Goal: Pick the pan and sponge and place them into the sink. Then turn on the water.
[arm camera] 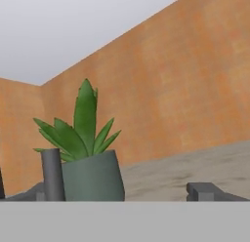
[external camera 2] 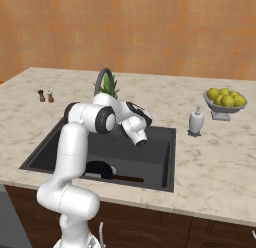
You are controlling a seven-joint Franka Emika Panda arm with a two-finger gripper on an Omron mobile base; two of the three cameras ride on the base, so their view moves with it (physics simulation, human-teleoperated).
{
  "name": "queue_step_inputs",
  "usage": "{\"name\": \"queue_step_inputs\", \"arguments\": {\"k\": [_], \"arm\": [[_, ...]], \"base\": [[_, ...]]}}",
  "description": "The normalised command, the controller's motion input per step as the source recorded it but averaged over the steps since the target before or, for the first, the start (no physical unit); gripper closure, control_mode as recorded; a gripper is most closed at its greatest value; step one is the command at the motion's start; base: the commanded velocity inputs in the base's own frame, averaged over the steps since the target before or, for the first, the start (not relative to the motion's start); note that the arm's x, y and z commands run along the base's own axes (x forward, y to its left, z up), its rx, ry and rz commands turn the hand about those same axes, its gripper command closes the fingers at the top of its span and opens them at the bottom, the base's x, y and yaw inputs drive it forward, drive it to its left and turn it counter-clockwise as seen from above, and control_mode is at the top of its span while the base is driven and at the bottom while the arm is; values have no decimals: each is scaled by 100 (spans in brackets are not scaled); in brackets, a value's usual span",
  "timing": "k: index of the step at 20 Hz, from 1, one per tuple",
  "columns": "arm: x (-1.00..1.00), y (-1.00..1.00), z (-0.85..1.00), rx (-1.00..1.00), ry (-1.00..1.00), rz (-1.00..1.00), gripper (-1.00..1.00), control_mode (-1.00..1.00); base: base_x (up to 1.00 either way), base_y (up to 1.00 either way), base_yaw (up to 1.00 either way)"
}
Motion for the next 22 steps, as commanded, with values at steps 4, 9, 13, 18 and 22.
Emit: {"name": "queue_step_inputs", "arguments": {"k": [4,9,13,18,22], "arm": [[33,-4,0,-3,0,0,-100,-100],[32,-4,-4,-5,-2,0,100,-100],[29,-36,-17,-7,-11,0,100,-100],[23,-65,-38,-8,-13,0,100,-100],[20,-74,-26,-8,-11,-2,100,-100]], "base": [[0,0,0],[0,0,0],[0,0,0],[0,0,0],[0,0,0]]}}
